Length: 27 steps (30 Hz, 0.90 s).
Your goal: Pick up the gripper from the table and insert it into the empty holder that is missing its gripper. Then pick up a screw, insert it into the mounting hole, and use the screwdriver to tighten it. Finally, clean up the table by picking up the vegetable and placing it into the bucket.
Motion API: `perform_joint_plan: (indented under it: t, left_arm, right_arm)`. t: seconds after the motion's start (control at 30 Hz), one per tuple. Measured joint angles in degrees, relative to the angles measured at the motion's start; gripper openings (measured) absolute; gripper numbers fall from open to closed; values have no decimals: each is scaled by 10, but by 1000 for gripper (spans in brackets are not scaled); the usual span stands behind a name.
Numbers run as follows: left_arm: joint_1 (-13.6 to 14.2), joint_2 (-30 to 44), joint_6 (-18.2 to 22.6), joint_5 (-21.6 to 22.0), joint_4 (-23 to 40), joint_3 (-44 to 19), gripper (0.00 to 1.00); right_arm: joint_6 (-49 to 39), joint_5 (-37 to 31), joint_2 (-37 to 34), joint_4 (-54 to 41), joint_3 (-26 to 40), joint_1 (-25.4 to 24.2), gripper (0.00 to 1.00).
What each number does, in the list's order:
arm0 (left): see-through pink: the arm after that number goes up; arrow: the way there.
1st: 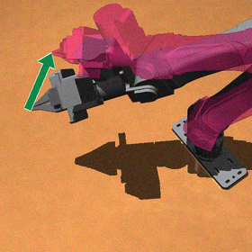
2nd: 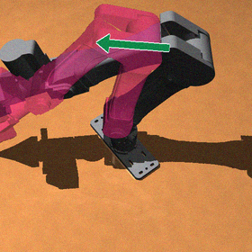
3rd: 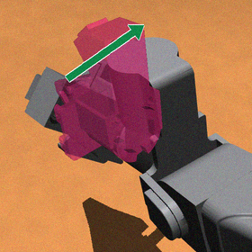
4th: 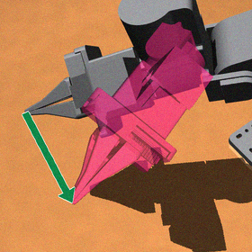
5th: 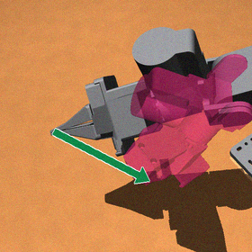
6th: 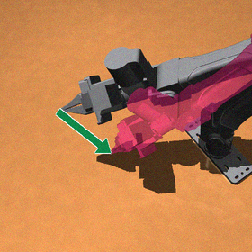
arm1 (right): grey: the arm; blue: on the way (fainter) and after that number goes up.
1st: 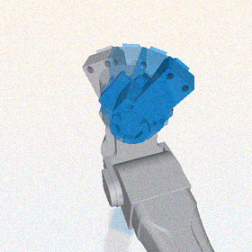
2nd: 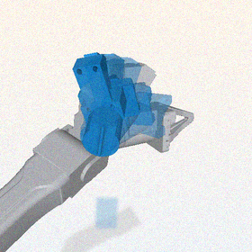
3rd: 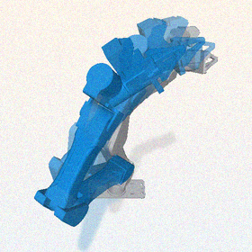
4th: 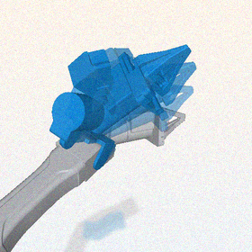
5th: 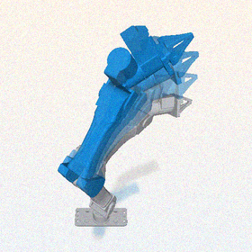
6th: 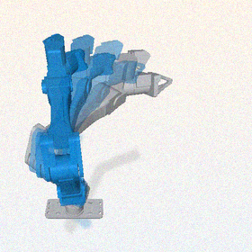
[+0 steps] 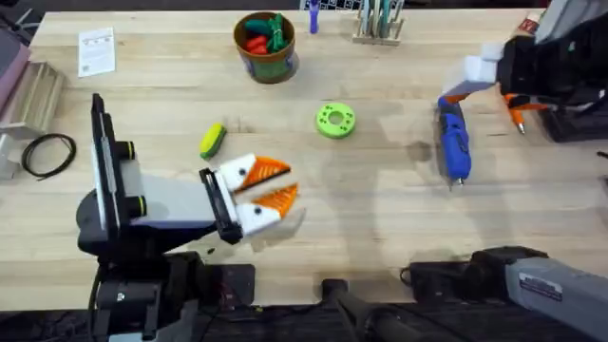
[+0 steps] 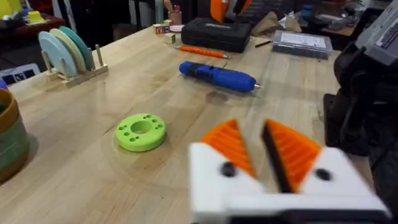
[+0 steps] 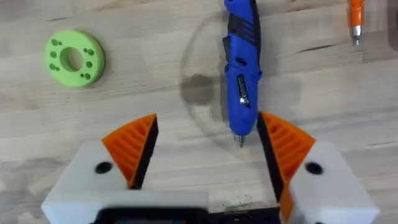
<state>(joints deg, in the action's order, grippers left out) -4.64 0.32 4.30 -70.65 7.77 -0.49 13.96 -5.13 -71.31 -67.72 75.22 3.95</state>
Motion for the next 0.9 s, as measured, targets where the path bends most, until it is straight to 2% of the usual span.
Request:
perform_joint_plan:
  t: [0.03,0.07,0.1,0.4,0.67,0.9]
  left_arm:
    - [0,0,0,0,0,0,117]
    - [0,0,3,1,0,0,32]
    - [0,0,3,0,0,0,15]
    - [0,0,4,0,0,0,15]
    - [0,0,4,1,0,0,15]
    - [0,0,4,0,0,0,15]
  right_arm:
    - [0,0,0,0,0,0,961]
    - [0,0,0,0,0,0,961]
    - [0,0,0,0,0,0,961]
    - [0,0,0,12,-11,-6,961]
    - [-2,0,-12,115,-116,-59,963]
    - [-61,0,-56,191,-124,-82,972]
